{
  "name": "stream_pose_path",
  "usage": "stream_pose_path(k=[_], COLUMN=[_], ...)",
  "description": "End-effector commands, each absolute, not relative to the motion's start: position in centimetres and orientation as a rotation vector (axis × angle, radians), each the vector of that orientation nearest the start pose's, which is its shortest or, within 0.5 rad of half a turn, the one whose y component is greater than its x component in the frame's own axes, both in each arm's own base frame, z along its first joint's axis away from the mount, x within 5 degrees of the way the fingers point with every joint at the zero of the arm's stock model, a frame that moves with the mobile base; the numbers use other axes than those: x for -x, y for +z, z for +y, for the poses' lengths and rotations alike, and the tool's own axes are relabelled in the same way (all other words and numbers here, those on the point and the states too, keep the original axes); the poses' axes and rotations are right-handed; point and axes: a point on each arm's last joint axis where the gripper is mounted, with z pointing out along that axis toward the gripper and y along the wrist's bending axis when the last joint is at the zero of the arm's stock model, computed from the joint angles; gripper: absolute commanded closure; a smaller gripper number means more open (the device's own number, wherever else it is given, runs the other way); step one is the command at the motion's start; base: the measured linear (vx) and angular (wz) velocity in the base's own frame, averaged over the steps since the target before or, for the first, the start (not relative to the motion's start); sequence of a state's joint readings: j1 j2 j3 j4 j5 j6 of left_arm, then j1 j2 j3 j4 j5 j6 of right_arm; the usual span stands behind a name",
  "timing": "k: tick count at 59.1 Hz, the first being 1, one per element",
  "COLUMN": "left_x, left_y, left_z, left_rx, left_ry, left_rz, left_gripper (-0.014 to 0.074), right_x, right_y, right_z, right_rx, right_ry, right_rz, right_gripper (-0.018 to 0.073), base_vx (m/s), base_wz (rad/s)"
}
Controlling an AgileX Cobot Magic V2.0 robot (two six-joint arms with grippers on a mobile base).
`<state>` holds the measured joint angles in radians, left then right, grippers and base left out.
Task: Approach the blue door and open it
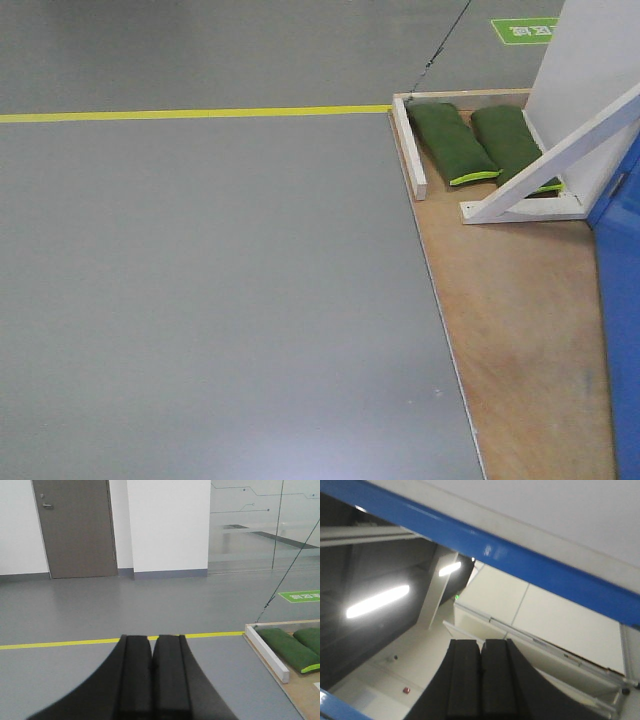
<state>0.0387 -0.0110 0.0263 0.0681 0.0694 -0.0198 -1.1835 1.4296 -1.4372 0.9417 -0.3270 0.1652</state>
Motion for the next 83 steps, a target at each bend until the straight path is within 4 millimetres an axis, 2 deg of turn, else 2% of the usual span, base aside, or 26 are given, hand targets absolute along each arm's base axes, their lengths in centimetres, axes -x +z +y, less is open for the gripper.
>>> stream_pose_path(k=[1, 19, 27, 36, 47, 62, 83], left_x=[-5.4, -5.4, -5.4, -5.4, -5.4, -5.4, -5.4], left_y=[21.7, 21.7, 21.7, 21.7, 21.7, 21.7, 21.7], left_z=[0.2, 0.2, 0.2, 0.2, 0.2, 0.2, 0.2], left_rx=[-0.007, -0.007, -0.007, -0.007, -0.007, -0.007, -0.007], left_ry=[0.057, 0.057, 0.057, 0.057, 0.057, 0.057, 0.057], left_rz=[1.444, 1.444, 1.444, 1.444, 1.444, 1.444, 1.444], left_gripper=[0.0524, 0.0524, 0.0524, 0.0524, 0.0524, 0.0524, 0.0524], right_x=[-10.2, -12.0, -13.3, -15.5, -18.7, -23.0, -26.2], right_y=[50.1, 48.9, 48.9, 50.1, 51.6, 51.6, 51.2], right_z=[-30.5, -30.3, -29.3, -26.5, -21.6, -16.3, -10.4], right_rx=[-1.189, -1.26, -1.258, -1.193, -1.088, -0.987, -0.878], right_ry=[-0.247, -0.108, -0.038, 0.054, 0.217, 0.431, 0.649], right_rz=[0.368, 0.57, 0.649, 0.704, 0.808, 0.969, 1.15], right_gripper=[0.0561, 0.0561, 0.0561, 0.0561, 0.0561, 0.0561, 0.0561], base_vx=[0.0, 0.0, 0.0, 0.0, -0.01, -0.02, -0.02], base_wz=[0.0, 0.0, 0.0, 0.0, -0.03, -0.11, -0.15])
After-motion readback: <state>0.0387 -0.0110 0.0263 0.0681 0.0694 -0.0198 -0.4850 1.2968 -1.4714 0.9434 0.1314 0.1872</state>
